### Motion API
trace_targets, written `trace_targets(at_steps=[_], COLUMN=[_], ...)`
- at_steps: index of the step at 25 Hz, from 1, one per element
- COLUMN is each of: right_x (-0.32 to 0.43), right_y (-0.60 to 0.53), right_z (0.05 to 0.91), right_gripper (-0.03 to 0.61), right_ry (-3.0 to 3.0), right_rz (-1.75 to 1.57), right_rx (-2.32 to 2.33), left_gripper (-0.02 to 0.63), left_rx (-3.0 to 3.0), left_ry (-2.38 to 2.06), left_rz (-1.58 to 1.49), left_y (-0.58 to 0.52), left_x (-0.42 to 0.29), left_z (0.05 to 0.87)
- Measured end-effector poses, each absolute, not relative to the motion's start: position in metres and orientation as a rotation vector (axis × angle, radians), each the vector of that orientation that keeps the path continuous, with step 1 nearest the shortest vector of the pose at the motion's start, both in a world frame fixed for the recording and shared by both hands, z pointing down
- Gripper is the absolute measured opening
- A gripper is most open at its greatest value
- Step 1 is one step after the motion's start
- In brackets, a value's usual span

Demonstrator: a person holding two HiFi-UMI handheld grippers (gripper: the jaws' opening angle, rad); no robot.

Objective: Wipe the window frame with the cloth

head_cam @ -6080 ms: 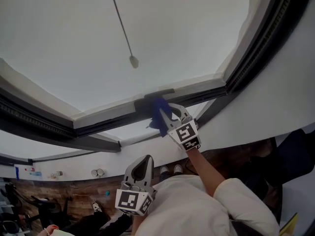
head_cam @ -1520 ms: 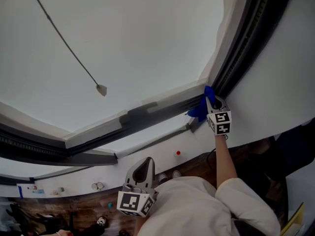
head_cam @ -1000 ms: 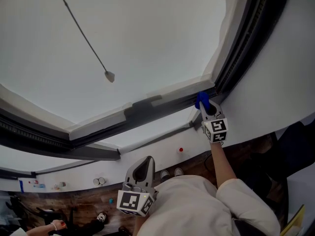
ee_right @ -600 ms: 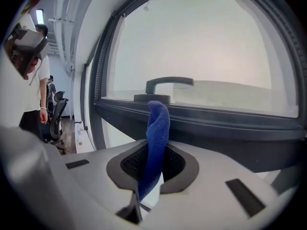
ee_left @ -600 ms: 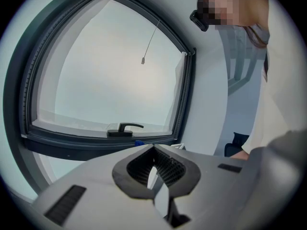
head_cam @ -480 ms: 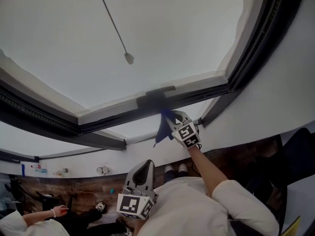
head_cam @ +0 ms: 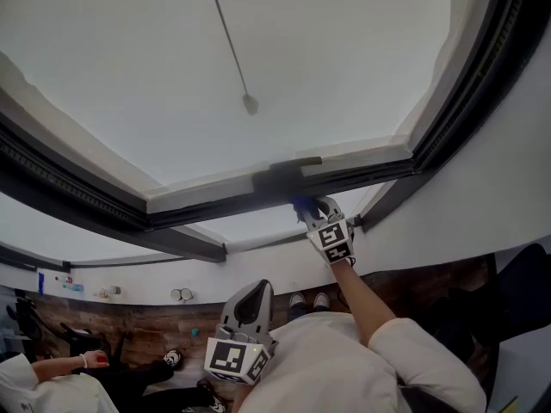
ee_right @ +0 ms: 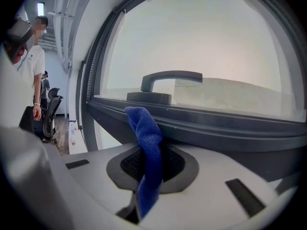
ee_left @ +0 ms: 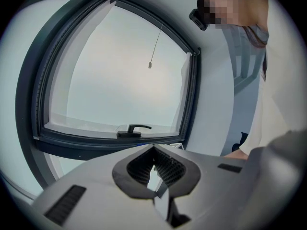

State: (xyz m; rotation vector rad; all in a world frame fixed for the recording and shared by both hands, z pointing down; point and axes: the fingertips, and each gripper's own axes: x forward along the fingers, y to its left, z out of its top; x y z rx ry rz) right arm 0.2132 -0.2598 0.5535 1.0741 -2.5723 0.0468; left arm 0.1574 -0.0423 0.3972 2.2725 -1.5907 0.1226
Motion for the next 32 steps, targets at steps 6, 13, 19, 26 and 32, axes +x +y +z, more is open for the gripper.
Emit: trace_targets(at_steps=[6,13,19,26,32], right_x=[0.233,0.257,0.276,0.315,0.348], right_y=[-0.265,-0.272,-0.277,-0.288,-0.297], right_z=[0.549,0.549,0.549,0.548,0.547], right_gripper=[0.044,0.044,0.044,0.044,0.044], right_ry=[-2.582,-2.563,-2.541,-2.484,-2.43], right_rz=[0.077,0.063,0.085,0.105,0.12], right_rx=[1.129,1.166,1.23,1.34,1.438], left_gripper=[0.008,0.008,0.009,0.008,0.008], left_rx=[2.307,2.343,2.355,2.368,2.384], left_ry=[-1.549,-1.499,-1.478,-1.449,-1.426], left_rz=[0.116,0.116,0.114,0.117,0.115], left_y=[-0.058,-0.072,-0.08,-0.087,-0.091], left_x=[0.17,0.182,0.186,0.191,0.196], left_z=[0.396,0.397,0.398,0.399,0.398])
